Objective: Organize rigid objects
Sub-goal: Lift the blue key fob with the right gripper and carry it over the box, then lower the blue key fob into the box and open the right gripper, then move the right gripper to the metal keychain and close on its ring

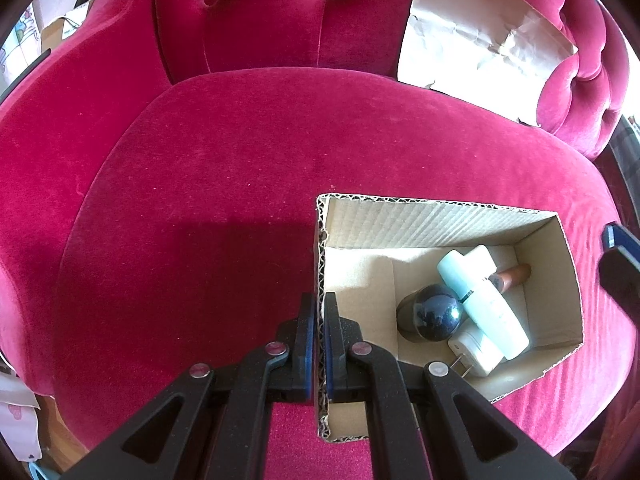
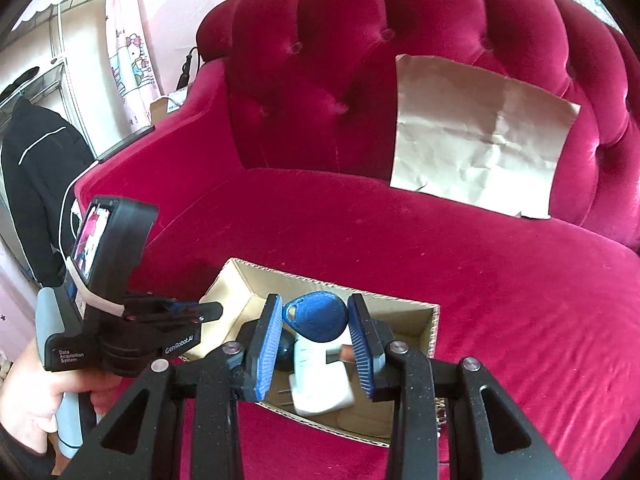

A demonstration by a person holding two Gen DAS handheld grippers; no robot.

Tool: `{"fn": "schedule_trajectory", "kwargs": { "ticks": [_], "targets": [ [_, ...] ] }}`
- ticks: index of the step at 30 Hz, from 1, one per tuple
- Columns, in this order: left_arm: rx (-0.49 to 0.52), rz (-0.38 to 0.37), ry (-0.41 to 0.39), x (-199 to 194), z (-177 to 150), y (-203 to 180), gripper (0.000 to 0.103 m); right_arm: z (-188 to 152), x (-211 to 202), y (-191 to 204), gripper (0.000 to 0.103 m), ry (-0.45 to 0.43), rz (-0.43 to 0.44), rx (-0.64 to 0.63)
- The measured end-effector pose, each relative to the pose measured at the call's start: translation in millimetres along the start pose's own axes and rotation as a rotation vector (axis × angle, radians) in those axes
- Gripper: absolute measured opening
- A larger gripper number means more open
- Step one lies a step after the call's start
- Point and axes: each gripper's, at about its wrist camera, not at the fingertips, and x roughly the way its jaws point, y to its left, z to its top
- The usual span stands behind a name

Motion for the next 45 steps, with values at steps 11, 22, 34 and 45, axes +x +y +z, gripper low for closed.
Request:
{"fn": "schedule_trajectory", "kwargs": {
  "ticks": [11,22,34,45],
  "targets": [
    [0.006,-0.001,0.000,0.7,0.7,-2.4,0.003,-5.2,26.6,11.0,0.035,0.054,0.020,0.000],
    [0.012,0.002,0.000,-0.2,0.9,-4.6,0.003,-7.2,32.1,11.1,0.056,0.060,0.019,0.011],
    [0.011,0.006,0.000,0.3,1.1,-6.0,0.003,-6.0,25.0,-1.3,0.102,0.014,-0.065,0.039],
    [0.009,0.005,-0.001,-0.4,0.1,-5.3,0.003,-10.6,9.8,-16.9,0.102,0.000,-0.112,0.050]
  ]
}}
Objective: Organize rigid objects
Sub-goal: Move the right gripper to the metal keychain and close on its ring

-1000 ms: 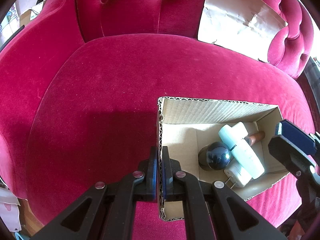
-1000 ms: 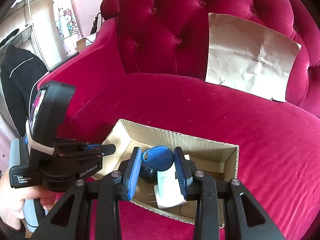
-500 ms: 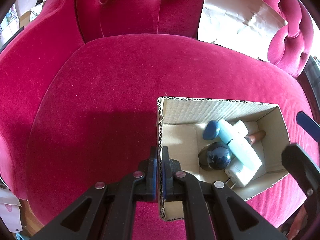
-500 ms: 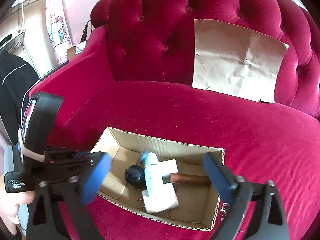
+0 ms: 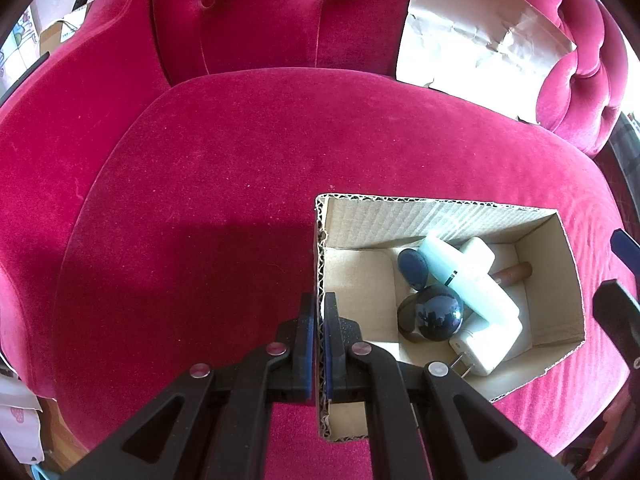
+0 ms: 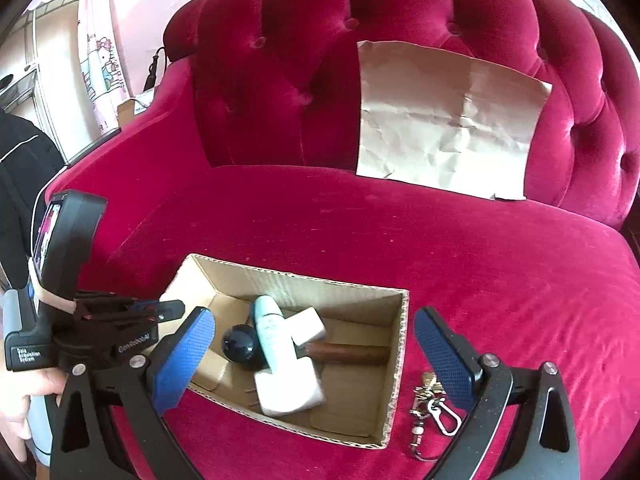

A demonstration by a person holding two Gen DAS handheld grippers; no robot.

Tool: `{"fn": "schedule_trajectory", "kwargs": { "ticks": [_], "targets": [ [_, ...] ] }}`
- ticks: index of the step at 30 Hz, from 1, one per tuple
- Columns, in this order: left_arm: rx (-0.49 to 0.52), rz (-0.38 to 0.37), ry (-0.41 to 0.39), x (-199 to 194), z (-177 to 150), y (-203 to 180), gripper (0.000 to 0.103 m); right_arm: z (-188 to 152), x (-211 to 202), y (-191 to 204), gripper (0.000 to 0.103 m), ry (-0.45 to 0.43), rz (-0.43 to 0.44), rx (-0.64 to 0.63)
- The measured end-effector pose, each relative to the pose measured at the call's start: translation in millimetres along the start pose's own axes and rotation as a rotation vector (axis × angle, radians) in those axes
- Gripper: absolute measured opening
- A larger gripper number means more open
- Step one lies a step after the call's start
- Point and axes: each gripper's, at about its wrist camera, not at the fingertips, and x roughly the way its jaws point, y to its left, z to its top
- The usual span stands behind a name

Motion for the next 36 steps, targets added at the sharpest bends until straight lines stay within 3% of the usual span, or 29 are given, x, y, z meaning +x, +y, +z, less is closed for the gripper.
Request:
{"fn": "schedule_trajectory", "kwargs": {
  "ticks": [27,36],
  "targets": [
    [0.001,0.001,0.000,0.2,0.2,1.5,0.003,-27.5,-21.8,-72.1,0.102,0.062,-0.163,-0.001],
    [0.001,0.001,0.000,0.3,0.3,1.4,0.003,-44.7,-23.8,-89.4,0.102,0.102,-0.174,-0.028]
  ]
}}
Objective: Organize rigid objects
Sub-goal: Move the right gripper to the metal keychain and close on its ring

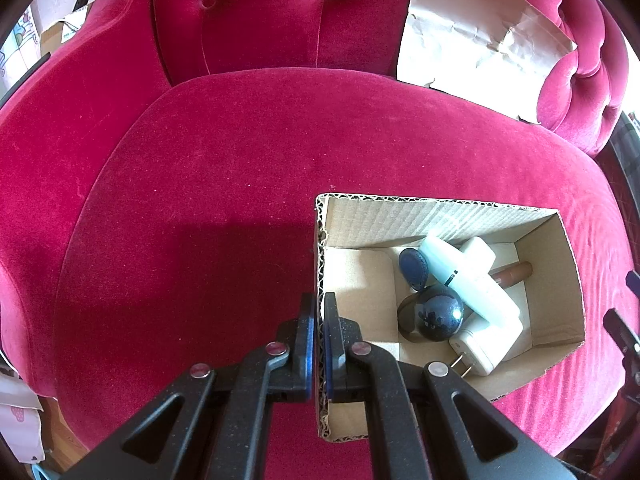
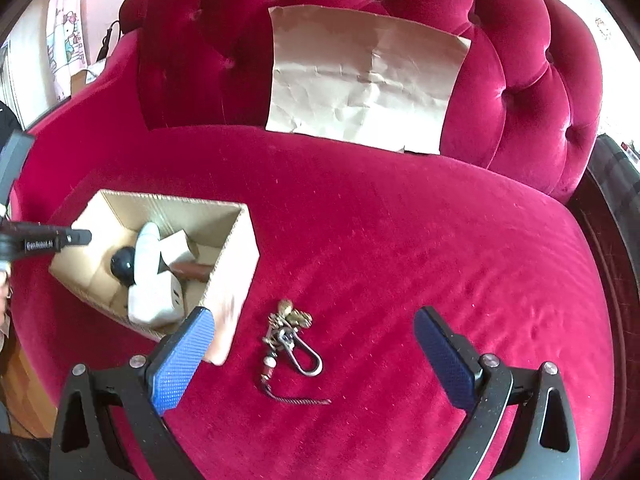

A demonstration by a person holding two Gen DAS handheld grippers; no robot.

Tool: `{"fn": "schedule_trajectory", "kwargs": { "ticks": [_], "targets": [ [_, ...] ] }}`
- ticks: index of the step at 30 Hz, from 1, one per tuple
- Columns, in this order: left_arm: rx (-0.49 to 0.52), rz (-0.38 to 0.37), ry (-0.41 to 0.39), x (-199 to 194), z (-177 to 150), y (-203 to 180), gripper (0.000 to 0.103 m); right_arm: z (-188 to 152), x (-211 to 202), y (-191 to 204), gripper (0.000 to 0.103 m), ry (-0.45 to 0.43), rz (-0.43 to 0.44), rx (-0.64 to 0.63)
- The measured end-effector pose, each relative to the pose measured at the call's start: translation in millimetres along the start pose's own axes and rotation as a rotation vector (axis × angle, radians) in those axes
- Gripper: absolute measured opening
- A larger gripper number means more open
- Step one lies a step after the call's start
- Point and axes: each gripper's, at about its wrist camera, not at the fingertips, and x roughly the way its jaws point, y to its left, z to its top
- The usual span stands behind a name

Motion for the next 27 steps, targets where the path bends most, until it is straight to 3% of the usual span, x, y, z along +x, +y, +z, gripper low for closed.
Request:
{"fn": "schedule_trajectory", "kwargs": {
  "ticks": [14,27],
  "targets": [
    [-0.001,0.007,0.000,-0.1,-1.0,1.0,0.003,-38.6,20.1,-12.8,0.102,0.077,0.017,-0.068],
    [-0.001,0.006,0.001,0.6,-1.5,1.7,0.003,-38.0,43.3,0.1,0.102,0.105,0.040,-0.106]
  ]
}}
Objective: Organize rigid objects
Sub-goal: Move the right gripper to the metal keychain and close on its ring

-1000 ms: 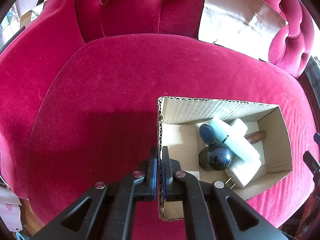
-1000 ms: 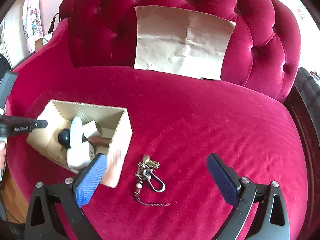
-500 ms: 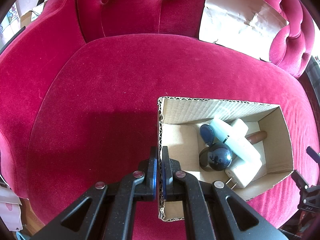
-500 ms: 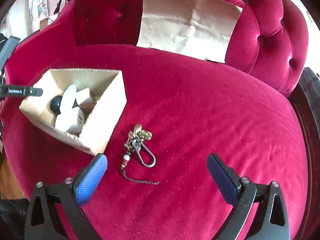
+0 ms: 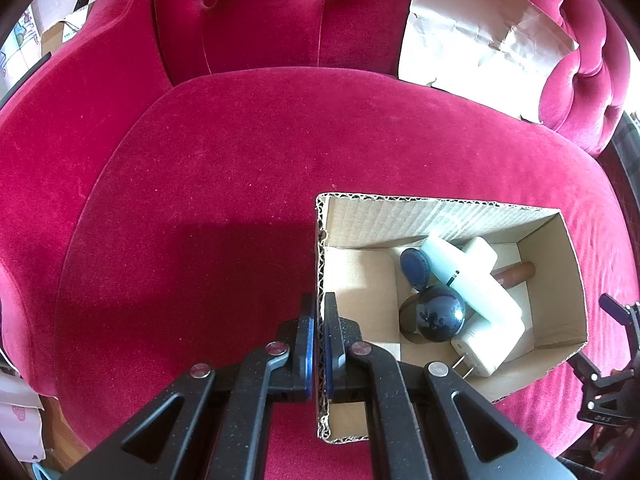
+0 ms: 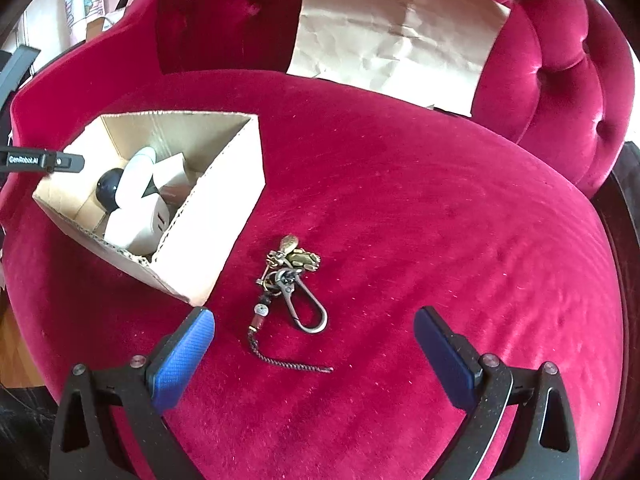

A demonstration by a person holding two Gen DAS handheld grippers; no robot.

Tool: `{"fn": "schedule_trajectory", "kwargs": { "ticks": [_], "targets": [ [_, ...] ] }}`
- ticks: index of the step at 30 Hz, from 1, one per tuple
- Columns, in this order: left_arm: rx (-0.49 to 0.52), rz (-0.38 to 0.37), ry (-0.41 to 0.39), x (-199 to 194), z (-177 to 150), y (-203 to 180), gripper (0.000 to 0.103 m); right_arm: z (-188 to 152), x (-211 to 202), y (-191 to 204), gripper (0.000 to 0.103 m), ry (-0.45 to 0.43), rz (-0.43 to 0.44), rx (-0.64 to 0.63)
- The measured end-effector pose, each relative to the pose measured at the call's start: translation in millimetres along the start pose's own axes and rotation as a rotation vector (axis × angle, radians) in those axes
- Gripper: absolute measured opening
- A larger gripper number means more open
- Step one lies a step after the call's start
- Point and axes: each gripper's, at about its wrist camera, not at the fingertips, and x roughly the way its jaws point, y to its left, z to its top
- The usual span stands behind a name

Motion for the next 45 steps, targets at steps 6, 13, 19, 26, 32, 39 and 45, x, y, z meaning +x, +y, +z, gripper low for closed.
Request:
{"fn": "schedule_trajectory", "kwargs": {
  "ticks": [6,13,19,26,32,39,45],
  "targets": [
    [0.001,0.000,0.001,-0.1,0.1,0.2,0.003,4.7,17.4,0.7,0.102,0.029,-0.010,0.016],
    [0.001,0.000,0.001,-0.1,0.2,-0.3,0.003,7.5,29.0,3.5,0.101,0.048,-0.013,0.022],
    [-0.003,-0.006,0.001,0.1,-0.1,0.3,0.003,12.7,30.8,5.3,0.094,0.047,0.002,0.038],
    [-0.003,-0.006,0.002,0.2,0.5,0.6,0.003,16.2,28.5,11.9,0.059,0.053,0.016,0.026],
    [-0.004,-0.006,0.002,0.2,0.7,1.0,0.003,23.7,26.4,16.2,0.017,0.062,0.050,0.014],
    [-0.003,-0.005,0.002,0.2,0.6,0.8,0.003,30.7,14.1,12.1,0.017,0.034,0.037,0.034],
    [-0.002,-0.005,0.002,0.5,0.7,1.6,0.003,37.4,-1.8,9.6,0.017,0.017,0.019,0.053]
  ]
}}
